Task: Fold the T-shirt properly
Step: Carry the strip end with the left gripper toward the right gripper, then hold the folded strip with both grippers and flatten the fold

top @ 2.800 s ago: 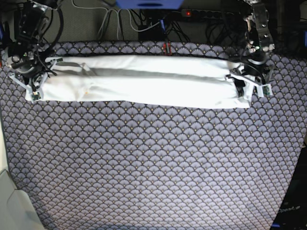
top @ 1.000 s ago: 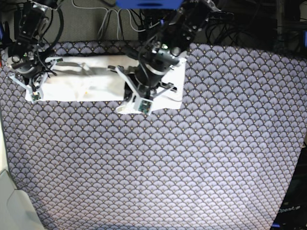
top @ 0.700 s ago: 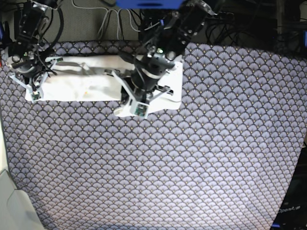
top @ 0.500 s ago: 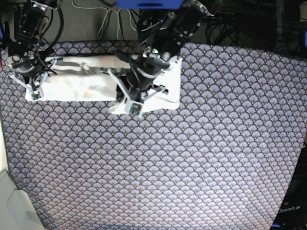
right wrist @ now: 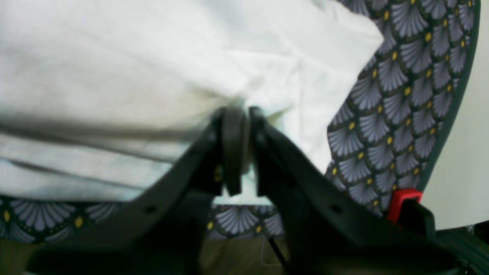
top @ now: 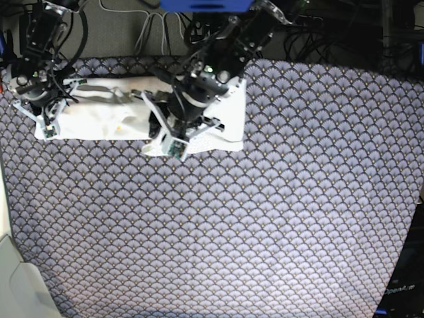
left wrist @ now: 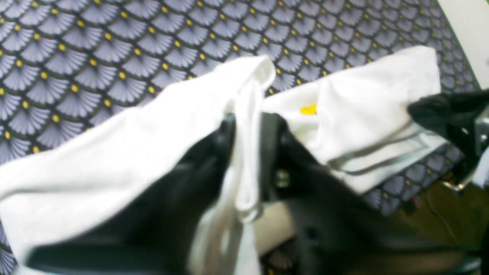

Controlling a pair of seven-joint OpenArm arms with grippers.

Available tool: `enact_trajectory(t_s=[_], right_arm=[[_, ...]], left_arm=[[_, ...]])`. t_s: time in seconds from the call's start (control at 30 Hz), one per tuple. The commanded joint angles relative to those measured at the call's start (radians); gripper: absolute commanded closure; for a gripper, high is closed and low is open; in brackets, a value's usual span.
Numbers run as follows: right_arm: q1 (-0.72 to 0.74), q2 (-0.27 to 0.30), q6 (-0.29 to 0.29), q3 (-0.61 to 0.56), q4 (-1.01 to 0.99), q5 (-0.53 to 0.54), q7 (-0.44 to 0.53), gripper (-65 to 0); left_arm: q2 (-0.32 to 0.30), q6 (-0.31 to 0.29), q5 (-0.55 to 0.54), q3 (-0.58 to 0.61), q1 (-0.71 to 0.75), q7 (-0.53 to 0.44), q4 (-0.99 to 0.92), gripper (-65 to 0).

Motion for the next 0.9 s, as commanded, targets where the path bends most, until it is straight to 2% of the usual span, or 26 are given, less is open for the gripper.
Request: enact_trajectory(t_s=[0.0,0.07,0.13,0.2,0.33,0.4,0.63,0.87], right_arm=[[-0.002,0.015,-0.004,0.003,0.014,0.0,0.005,-13.4],[-0.015,0.015,-0.004,0.003,0.02,0.0,0.015,-21.4],[-0.016,0.015,-0.004,0.006,0.022,0.0,0.015,-28.1],[-0.016,0.015,-0.004,0.011,0.024,0.0,0.015,-31.6],[-0.005,0.015,-0.004,0.012,0.025,0.0,0.015,-32.1],[-0.008,0.015,-0.004,0.012,0.047,0.0,0.011,-32.1],[-0.015,0.009,-0.004,0.046,0.152,0.0,0.005,-32.7],[0.034,0.009,-0.004,0.135,0.14,0.005,0.004,-41.0]], left_arm=[[0.014,-0.005,-0.001,0.003,-0.003,-0.022,0.024,-20.6],[0.014,-0.006,-0.003,0.003,0.002,-0.022,0.025,-25.0],[0.014,-0.006,-0.003,0.003,0.002,-0.022,0.03,-25.2],[0.012,-0.006,-0.003,0.003,0.003,-0.029,0.056,-25.1],[-0.023,0.0,-0.003,-0.005,0.005,-0.022,0.154,-25.1],[-0.069,0.001,-0.001,-0.018,0.013,-0.022,0.185,-24.9],[-0.207,-0.005,-0.001,-0.189,0.115,-0.025,0.163,-24.9],[-0.213,-0.006,-0.001,-0.25,0.138,-0.032,0.074,-24.9]])
